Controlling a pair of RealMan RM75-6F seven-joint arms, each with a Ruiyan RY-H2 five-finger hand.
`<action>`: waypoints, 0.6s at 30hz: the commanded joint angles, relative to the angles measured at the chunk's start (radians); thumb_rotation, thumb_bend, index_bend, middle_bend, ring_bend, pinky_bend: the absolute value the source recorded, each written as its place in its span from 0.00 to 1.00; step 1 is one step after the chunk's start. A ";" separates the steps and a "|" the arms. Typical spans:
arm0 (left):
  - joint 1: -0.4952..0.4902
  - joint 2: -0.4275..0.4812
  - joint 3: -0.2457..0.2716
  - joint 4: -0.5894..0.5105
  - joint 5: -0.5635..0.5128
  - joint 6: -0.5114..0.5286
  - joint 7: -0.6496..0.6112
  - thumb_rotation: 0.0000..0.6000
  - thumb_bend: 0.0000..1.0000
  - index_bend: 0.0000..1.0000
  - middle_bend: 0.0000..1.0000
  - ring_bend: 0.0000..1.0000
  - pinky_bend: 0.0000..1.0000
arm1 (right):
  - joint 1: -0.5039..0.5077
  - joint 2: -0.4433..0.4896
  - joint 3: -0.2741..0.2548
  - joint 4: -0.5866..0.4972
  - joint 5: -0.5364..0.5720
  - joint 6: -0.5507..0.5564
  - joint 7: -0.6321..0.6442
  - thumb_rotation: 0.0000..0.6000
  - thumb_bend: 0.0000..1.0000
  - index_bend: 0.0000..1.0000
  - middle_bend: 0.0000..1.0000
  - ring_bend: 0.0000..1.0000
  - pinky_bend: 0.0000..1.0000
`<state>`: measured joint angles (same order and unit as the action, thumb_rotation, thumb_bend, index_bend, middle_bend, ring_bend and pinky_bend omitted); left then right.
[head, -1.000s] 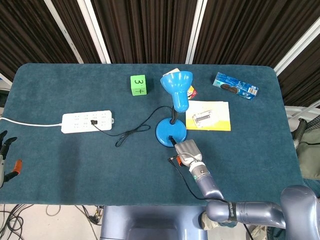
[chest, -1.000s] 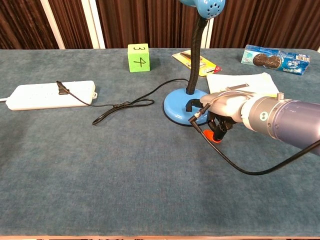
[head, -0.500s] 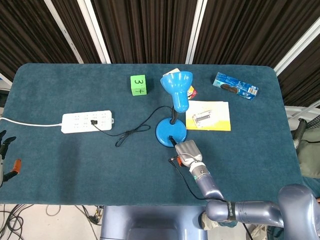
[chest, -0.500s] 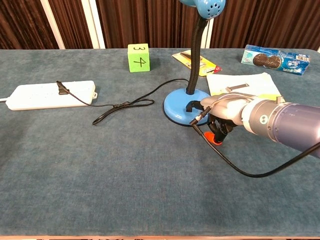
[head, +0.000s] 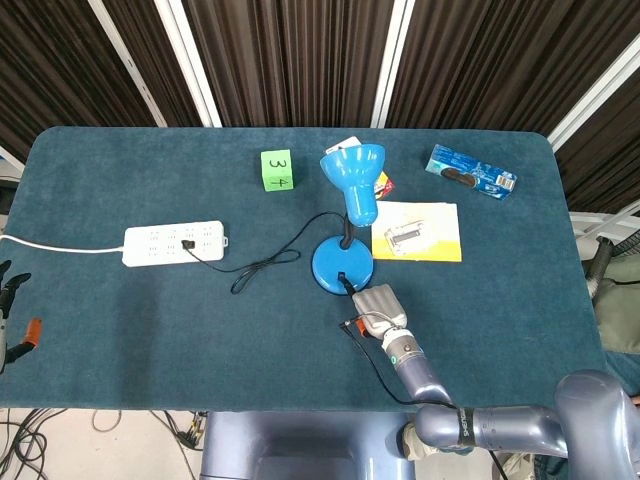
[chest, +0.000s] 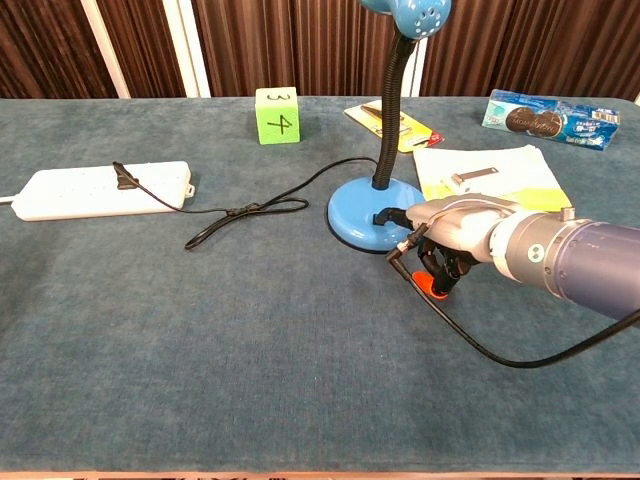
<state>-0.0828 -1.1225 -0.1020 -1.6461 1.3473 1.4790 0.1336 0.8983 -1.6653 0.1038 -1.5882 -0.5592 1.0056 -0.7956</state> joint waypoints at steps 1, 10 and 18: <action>0.000 0.001 0.000 0.001 -0.001 0.000 -0.001 1.00 0.41 0.17 0.02 0.00 0.00 | 0.000 0.003 0.019 -0.002 -0.025 0.029 0.013 1.00 0.55 0.13 0.73 0.75 1.00; 0.007 0.004 -0.004 -0.003 0.001 0.012 -0.023 1.00 0.41 0.17 0.02 0.00 0.00 | -0.030 0.156 0.094 -0.180 -0.024 0.103 0.067 1.00 0.55 0.06 0.49 0.56 1.00; 0.006 0.000 -0.001 -0.002 0.019 0.022 -0.015 1.00 0.41 0.17 0.02 0.00 0.00 | -0.139 0.428 -0.028 -0.469 -0.084 0.199 0.032 1.00 0.44 0.00 0.19 0.27 1.00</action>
<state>-0.0766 -1.1222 -0.1027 -1.6479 1.3656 1.5001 0.1181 0.8167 -1.3347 0.1419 -1.9616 -0.5870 1.1444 -0.7448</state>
